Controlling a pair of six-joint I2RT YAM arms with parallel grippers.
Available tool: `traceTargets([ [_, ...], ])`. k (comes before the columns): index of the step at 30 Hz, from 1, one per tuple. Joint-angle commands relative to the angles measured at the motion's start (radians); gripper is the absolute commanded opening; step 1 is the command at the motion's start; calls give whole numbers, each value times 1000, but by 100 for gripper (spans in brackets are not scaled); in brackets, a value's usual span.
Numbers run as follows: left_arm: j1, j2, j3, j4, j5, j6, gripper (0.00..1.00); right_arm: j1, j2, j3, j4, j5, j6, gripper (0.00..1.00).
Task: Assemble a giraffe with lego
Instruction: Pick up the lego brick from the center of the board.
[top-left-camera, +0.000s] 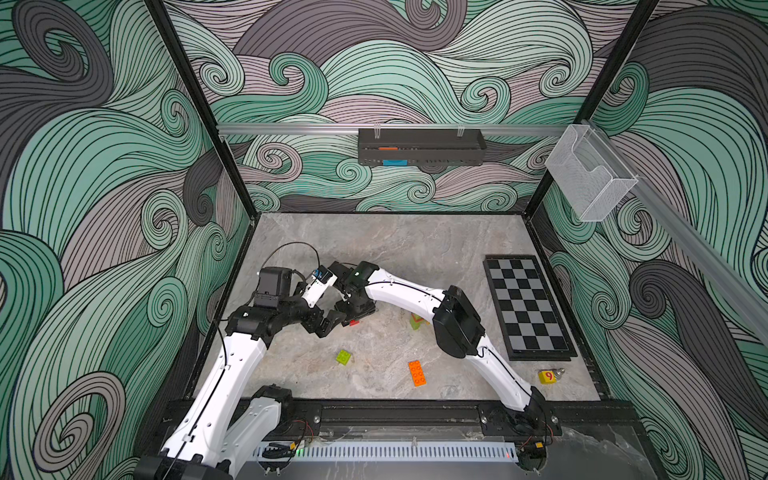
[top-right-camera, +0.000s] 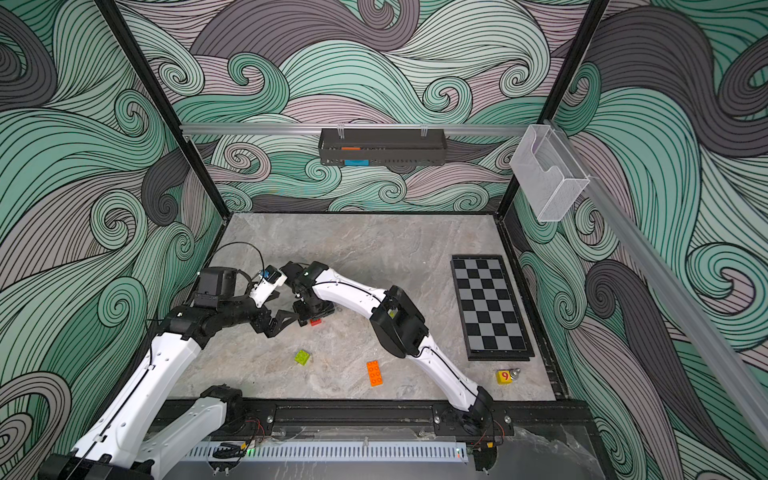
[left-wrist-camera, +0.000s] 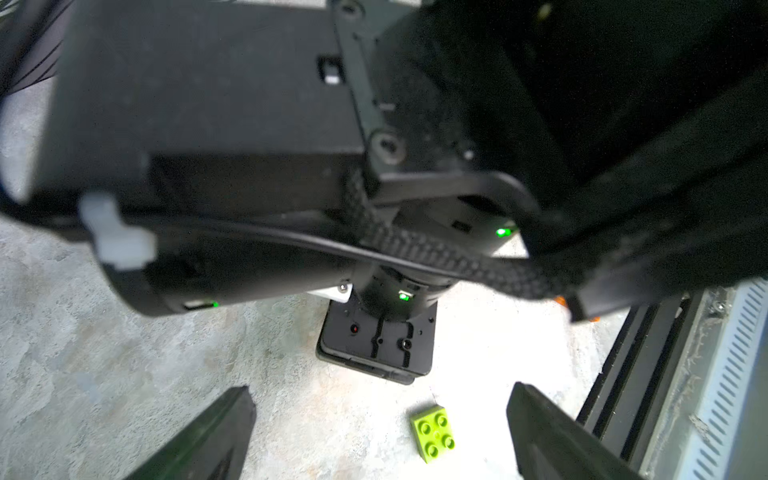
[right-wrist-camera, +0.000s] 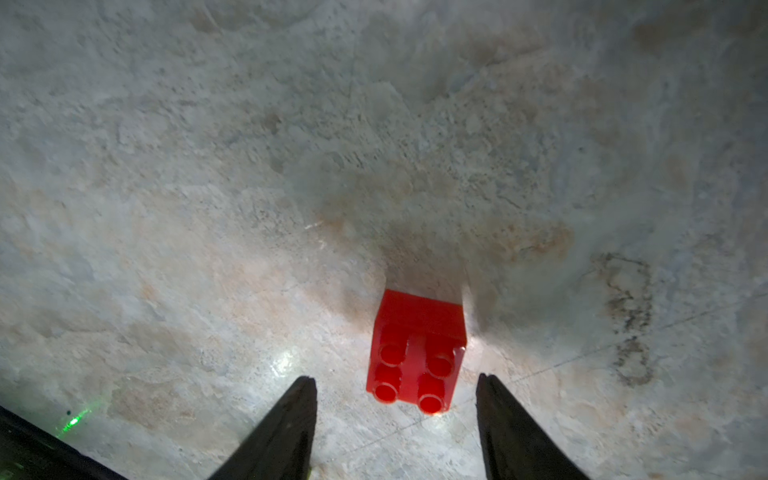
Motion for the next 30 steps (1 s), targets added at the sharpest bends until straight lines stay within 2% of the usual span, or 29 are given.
traceTargets([
  [1, -10, -9, 26, 4, 1, -8, 98, -1, 22, 35, -3, 11, 7, 60],
  [8, -14, -9, 22, 5, 5, -7, 99, -9, 34, 43, -11, 69, 4, 50],
  [17, -18, -11, 26, -8, 26, -5, 99, -8, 75, 75, -33, 65, 6, 49],
  [27, -17, -6, 32, -4, 8, -2, 99, -9, 58, 70, -55, 81, -4, 32],
  [30, -22, -11, 15, 7, 4, -1, 99, -8, 35, 49, -55, 92, -4, 30],
])
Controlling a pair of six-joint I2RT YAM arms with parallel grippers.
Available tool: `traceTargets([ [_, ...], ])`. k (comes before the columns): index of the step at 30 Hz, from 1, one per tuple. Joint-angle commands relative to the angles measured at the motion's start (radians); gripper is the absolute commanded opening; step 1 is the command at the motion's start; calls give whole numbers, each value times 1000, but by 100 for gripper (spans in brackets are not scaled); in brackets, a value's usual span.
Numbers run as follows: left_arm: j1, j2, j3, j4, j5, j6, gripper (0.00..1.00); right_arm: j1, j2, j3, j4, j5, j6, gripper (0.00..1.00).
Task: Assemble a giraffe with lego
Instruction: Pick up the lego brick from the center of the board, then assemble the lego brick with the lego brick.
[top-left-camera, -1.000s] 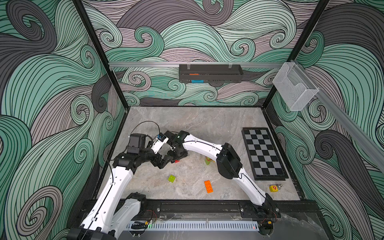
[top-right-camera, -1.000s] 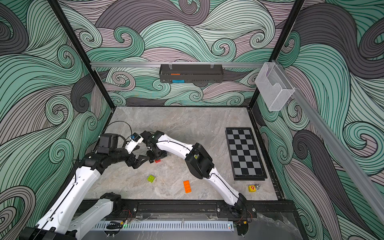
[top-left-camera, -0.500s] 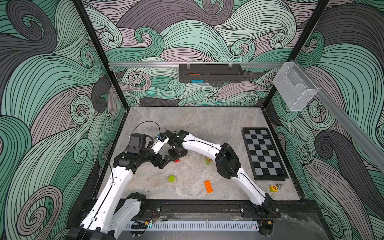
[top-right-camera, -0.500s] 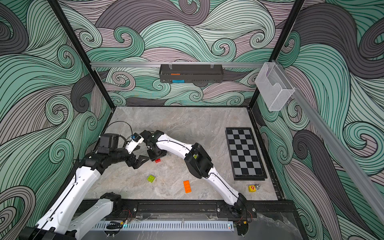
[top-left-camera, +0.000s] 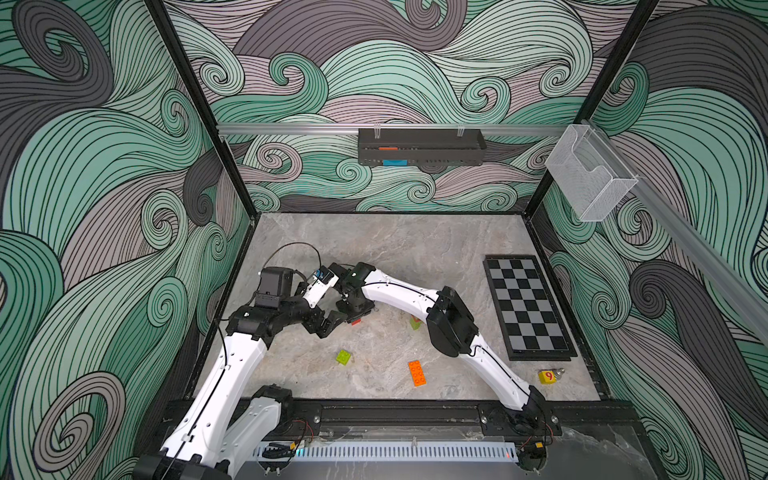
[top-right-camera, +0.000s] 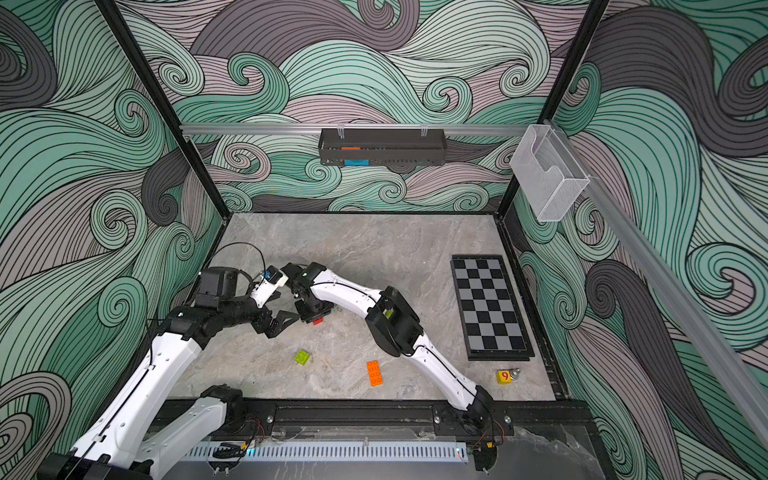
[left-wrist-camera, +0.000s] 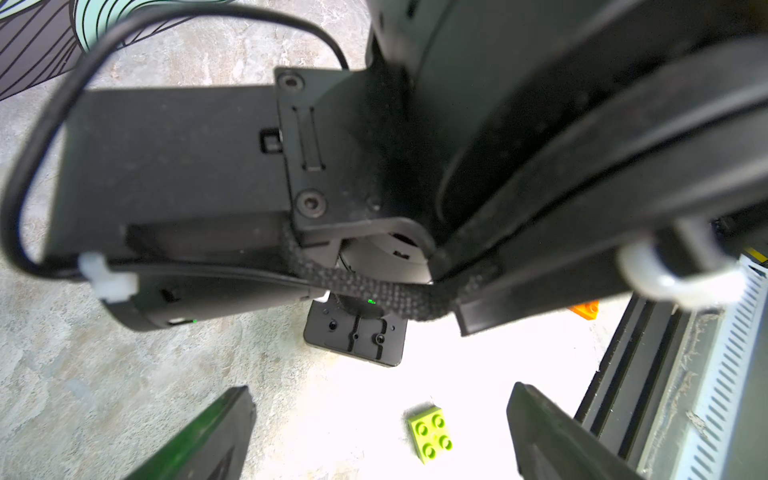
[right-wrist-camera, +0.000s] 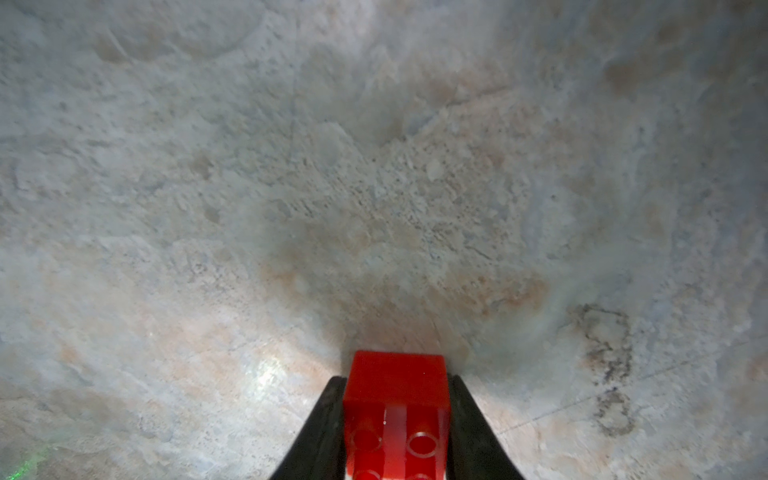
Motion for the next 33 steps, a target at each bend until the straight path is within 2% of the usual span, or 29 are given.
traceTargets([
  [1, -9, -11, 17, -1, 13, 0, 99, -3, -42, -20, -29, 25, 1, 30],
  [10, -4, -5, 23, -10, 29, 0, 99, -24, -210, -121, -59, 39, -42, 28],
  [20, -1, 3, 11, -4, 58, 21, 99, -117, -473, -343, -69, 15, -101, 28],
  [26, 5, 6, 15, -12, 83, 27, 99, -166, -599, -422, -81, 9, -144, 28],
  [33, 2, 11, 21, -17, 92, 32, 99, -218, -674, -496, -112, 10, -174, 28],
])
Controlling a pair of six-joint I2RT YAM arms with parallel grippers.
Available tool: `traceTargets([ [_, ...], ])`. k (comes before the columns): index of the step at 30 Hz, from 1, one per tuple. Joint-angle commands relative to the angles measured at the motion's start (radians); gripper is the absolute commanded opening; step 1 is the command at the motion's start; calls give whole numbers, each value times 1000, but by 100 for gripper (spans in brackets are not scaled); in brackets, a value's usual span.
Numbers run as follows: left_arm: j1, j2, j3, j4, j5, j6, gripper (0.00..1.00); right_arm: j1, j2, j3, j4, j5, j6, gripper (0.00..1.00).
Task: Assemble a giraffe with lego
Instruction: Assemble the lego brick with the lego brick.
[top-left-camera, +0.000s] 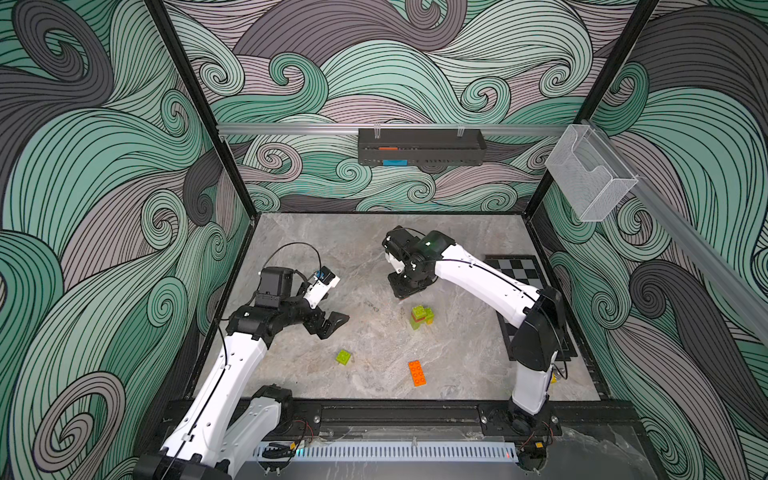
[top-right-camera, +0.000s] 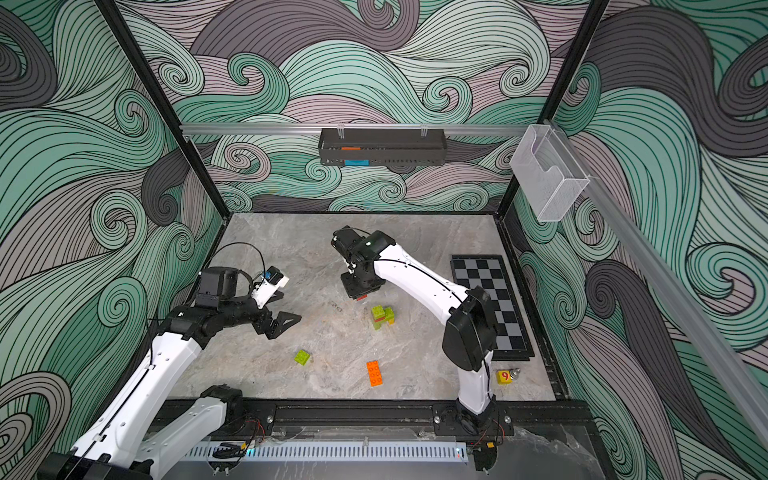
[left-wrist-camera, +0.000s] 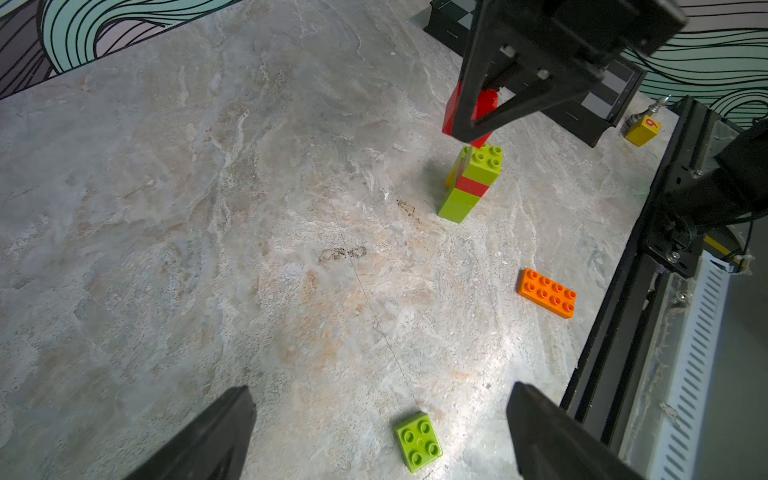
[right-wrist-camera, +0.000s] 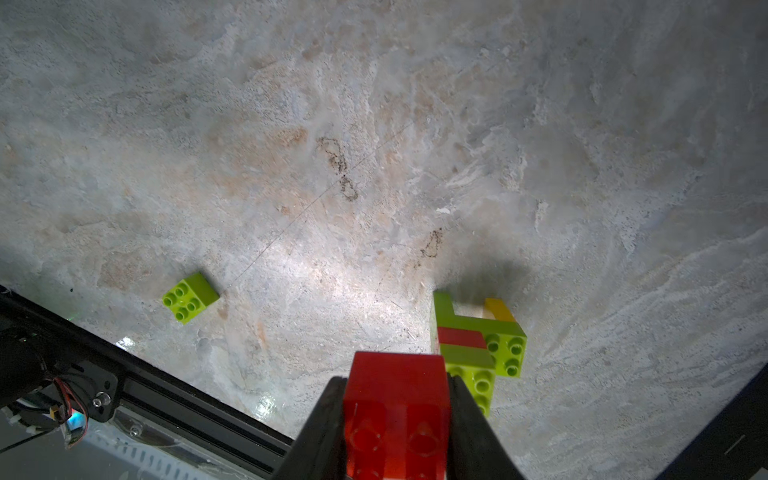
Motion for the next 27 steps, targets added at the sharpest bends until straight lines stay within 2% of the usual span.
traceTargets([
  [1, 0, 10, 18, -12, 22, 19, 99, -20, -35, -33, -36, -4, -31, 28],
  [12, -8, 11, 8, -6, 25, 22, 99, -43, -60, -149, -32, 16, -46, 28],
  [27, -2, 13, 8, -9, 34, 19, 99, -69, -68, -235, 17, -28, -48, 28],
])
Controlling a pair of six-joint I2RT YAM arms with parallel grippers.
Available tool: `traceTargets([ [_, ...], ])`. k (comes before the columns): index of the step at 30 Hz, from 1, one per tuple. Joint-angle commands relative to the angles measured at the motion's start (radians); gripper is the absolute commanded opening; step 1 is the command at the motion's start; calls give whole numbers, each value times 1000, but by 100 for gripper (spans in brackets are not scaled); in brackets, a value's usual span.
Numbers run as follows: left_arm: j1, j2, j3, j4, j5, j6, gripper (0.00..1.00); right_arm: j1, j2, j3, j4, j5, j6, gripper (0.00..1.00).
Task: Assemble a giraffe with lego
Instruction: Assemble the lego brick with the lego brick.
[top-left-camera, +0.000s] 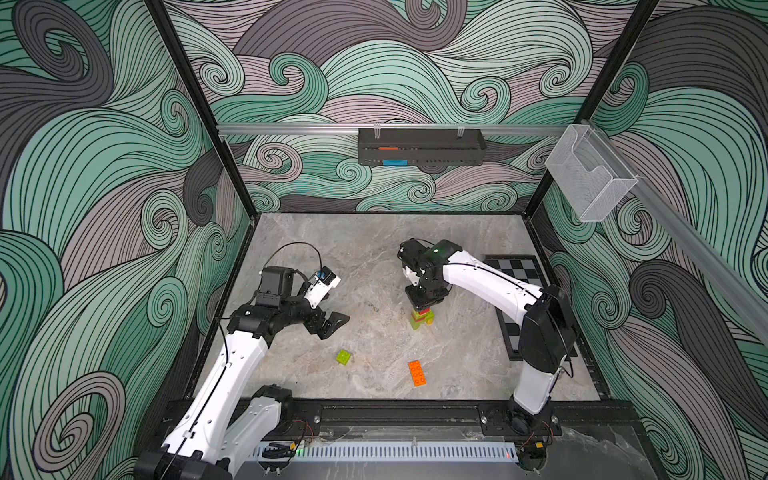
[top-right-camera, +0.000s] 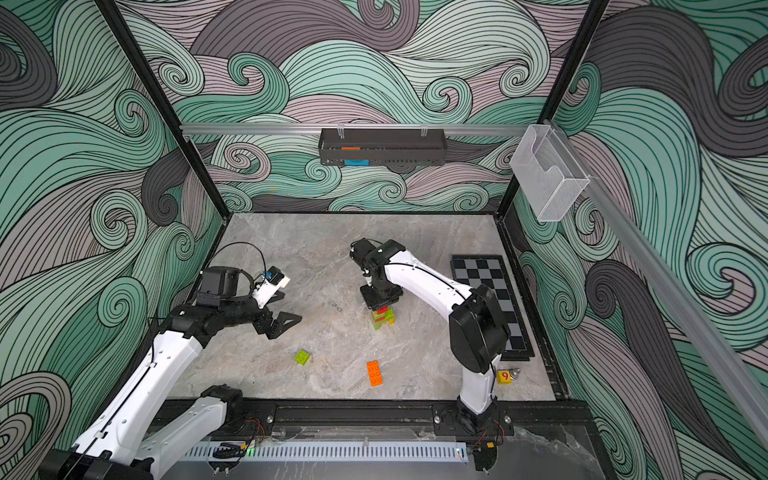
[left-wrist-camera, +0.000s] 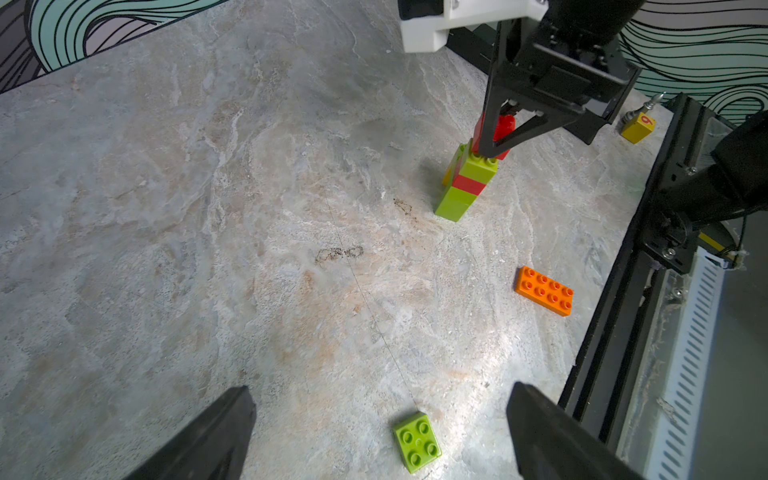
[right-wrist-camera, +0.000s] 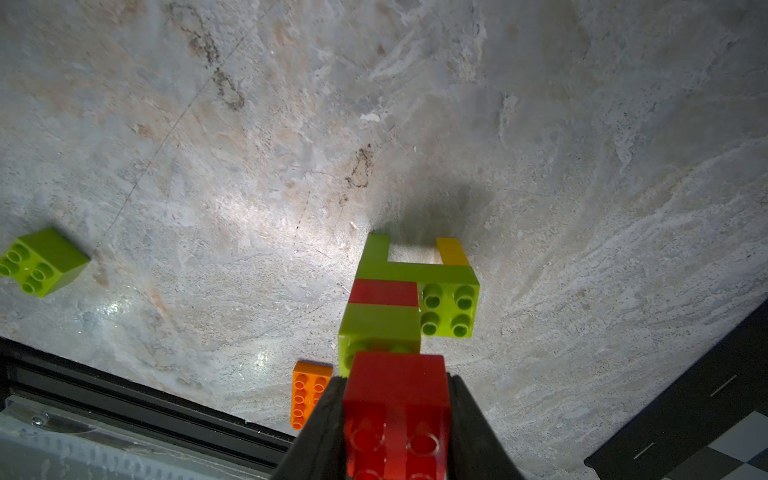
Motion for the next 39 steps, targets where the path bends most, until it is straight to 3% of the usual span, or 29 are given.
traceTargets([
  [1, 0, 2, 12, -11, 29, 10, 99, -3, -26, -8, 5, -24, -7, 28],
  [19, 4, 2, 6, -5, 19, 10, 99, -8, 21, -27, 45, -26, -8, 28],
  [39, 4, 5, 5, -5, 17, 10, 99, -9, -39, -142, 88, -36, -3, 27],
])
